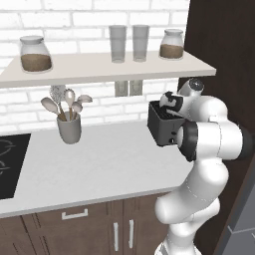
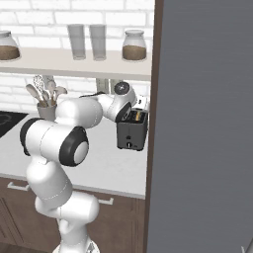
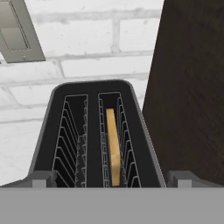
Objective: Start the toaster. Once the lever pops up, take the bread to the plate on the dining counter.
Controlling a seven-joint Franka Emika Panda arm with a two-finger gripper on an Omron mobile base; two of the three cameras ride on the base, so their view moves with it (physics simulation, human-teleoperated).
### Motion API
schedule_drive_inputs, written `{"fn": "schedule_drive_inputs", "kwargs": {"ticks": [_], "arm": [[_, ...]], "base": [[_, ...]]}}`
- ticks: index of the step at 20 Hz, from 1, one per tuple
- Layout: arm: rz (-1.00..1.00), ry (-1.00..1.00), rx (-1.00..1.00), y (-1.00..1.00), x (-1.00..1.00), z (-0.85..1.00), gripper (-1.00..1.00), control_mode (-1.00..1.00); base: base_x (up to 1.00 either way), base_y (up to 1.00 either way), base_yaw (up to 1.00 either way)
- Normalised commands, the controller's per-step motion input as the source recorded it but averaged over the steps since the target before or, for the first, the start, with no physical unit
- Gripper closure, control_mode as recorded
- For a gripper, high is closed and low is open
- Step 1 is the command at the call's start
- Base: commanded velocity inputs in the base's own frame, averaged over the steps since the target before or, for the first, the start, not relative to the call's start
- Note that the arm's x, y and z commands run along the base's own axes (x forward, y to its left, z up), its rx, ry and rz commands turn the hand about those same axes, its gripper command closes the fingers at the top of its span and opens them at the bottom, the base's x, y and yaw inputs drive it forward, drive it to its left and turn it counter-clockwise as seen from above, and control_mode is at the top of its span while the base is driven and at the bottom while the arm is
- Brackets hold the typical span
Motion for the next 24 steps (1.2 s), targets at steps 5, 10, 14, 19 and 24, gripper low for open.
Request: {"fn": "schedule_drive_inputs", "kwargs": {"ticks": [5,10,14,19,24], "arm": [[0.0,0.0,0.0,0.0,0.0,0.0,-1.0,-1.0],[0.0,0.0,0.0,0.0,0.0,0.0,-1.0,-1.0],[0.0,0.0,0.0,0.0,0.0,0.0,-1.0,-1.0],[0.0,0.0,0.0,0.0,0.0,0.0,-1.0,-1.0],[0.0,0.0,0.0,0.0,0.0,-0.01,-1.0,-1.0]], "base": [[0.0,0.0,0.0],[0.0,0.0,0.0],[0.0,0.0,0.0],[0.0,0.0,0.0],[0.0,0.0,0.0]]}}
